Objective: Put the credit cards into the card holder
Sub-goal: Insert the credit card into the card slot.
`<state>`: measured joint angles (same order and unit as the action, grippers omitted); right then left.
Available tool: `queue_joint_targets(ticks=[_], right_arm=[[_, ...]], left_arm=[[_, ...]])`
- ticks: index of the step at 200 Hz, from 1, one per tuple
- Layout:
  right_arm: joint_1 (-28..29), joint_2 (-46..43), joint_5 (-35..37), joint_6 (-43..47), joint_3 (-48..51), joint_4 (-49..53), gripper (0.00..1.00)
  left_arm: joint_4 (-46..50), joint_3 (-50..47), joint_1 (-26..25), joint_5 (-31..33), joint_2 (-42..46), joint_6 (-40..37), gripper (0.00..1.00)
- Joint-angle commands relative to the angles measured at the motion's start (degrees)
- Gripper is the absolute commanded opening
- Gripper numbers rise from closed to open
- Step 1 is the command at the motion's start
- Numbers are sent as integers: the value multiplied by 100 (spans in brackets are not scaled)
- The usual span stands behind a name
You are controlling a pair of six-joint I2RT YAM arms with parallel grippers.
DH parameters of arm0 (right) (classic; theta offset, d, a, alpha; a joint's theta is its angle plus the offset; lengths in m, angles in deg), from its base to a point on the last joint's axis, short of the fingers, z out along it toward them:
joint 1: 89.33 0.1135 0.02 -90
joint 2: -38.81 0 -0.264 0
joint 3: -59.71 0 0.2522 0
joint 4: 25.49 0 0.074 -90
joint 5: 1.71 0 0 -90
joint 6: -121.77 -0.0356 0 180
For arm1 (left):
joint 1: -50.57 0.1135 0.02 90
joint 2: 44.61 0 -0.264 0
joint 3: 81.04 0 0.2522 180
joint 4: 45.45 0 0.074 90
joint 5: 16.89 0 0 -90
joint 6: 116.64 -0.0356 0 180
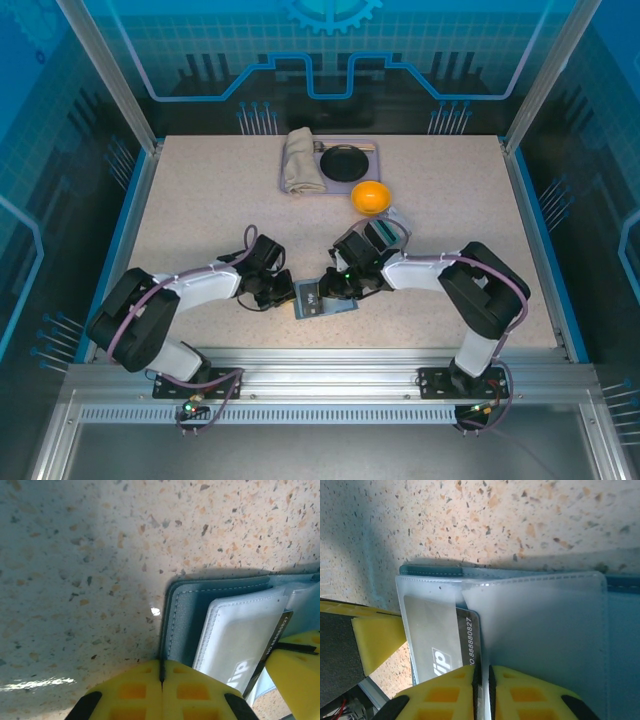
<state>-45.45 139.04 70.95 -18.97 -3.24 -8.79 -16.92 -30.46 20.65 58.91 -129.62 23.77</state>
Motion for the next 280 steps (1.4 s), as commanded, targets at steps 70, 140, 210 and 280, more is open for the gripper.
queue_joint_targets(ticks=[70, 140, 210, 280], right_arm=[[66, 288, -255, 185, -496, 76, 17], [-18, -265, 414, 737, -602, 1125, 29], [-95, -183, 1485, 1338, -794, 2464, 31], [23, -156, 2426, 1486, -1061, 3067, 18]], left_arm=[[175, 238, -101, 26, -173, -267, 0], [478, 225, -102, 323, 57, -295, 0], [669, 316, -98, 488, 196, -373, 0], [755, 318, -102, 523, 225, -427, 0]])
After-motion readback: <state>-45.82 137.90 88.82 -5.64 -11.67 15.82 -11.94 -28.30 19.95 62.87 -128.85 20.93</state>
